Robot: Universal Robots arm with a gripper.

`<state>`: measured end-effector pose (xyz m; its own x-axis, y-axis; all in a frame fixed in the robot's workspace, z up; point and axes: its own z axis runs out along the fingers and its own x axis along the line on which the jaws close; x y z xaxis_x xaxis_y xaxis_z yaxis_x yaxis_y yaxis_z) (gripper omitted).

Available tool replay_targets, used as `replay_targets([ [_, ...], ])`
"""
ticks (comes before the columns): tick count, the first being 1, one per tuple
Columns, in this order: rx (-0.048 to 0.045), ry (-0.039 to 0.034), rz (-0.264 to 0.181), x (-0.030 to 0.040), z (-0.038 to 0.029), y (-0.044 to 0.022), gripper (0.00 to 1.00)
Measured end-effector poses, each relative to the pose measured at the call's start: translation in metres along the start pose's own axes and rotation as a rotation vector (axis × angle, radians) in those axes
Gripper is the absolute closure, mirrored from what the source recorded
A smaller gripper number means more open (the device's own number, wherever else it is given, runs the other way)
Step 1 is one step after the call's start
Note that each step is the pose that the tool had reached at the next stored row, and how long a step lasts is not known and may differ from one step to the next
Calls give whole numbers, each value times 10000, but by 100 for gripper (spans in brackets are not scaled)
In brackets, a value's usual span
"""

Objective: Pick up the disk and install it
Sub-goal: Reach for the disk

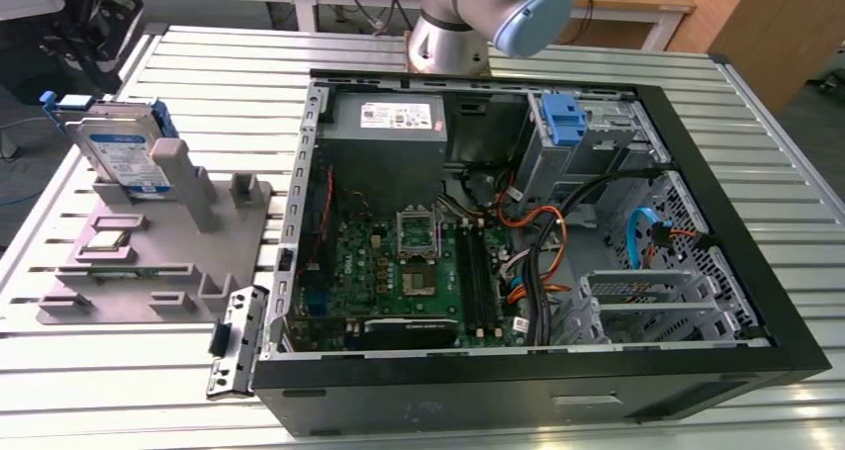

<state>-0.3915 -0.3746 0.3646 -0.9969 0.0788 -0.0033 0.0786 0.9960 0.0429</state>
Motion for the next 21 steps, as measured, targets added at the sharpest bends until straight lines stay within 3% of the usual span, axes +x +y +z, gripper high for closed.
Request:
replay_targets([
  [6, -2, -3, 0, 113, 73, 1, 89],
  [21, -2, -1, 0, 126, 131, 23, 89],
])
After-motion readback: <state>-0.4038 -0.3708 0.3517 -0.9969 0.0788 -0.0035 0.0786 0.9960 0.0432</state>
